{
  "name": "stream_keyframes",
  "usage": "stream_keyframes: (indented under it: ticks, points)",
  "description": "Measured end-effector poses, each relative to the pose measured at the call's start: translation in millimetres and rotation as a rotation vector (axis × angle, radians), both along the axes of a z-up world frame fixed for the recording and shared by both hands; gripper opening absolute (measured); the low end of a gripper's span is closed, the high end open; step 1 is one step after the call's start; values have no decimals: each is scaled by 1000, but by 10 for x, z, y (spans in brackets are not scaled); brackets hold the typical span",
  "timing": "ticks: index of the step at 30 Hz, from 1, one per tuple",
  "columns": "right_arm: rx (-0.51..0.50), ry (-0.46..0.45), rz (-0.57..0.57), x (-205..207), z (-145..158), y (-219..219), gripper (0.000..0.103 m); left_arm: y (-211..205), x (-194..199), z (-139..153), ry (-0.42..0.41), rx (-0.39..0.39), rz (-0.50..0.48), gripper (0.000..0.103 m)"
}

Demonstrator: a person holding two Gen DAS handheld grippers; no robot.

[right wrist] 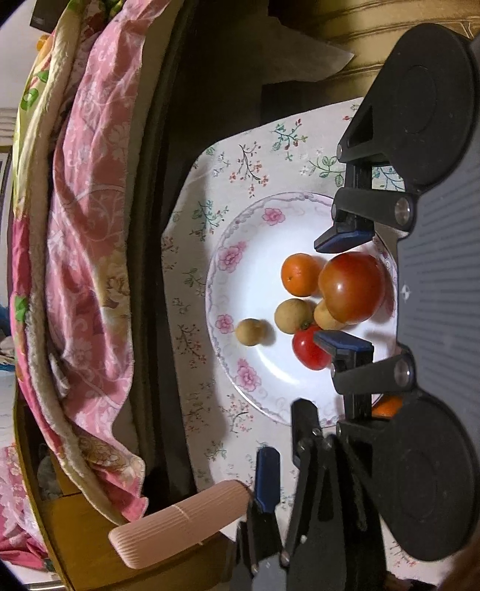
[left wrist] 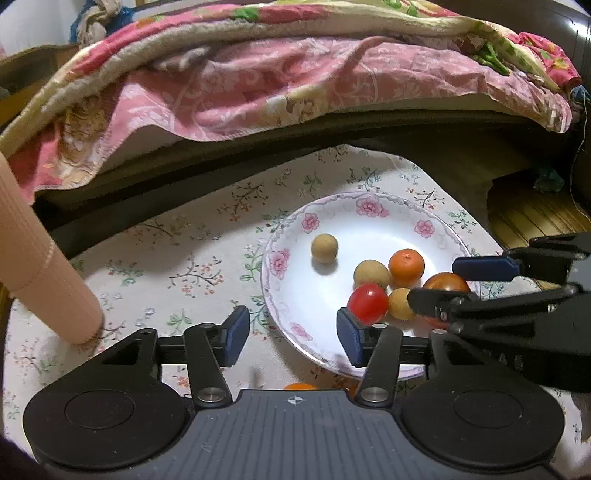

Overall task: Organize fruits
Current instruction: 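Open the left tool to drop the tan fruit while the right tool releases the large tomato into the plate, then move both tools back from the plate toward the remaining fruits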

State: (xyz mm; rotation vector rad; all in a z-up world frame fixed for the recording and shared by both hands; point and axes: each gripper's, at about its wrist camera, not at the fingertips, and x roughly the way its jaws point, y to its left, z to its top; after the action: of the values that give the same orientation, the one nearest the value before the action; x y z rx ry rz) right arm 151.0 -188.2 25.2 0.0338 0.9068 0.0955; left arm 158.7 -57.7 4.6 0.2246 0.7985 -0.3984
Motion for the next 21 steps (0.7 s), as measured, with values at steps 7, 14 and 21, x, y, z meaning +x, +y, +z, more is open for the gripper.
stream_keyframes:
  ticks: [7,14,21]
  points:
    - [29,-36,-30,-82,161,-65,48,115,-146,117,-8,6,0,63]
    - [80,-56,-58,-206,331,-114,48,255,-341,252,-9,-5,10,67]
    - [92,-58,-38,-386,428,-21,48,334,-612,347,-8,-14,1,72]
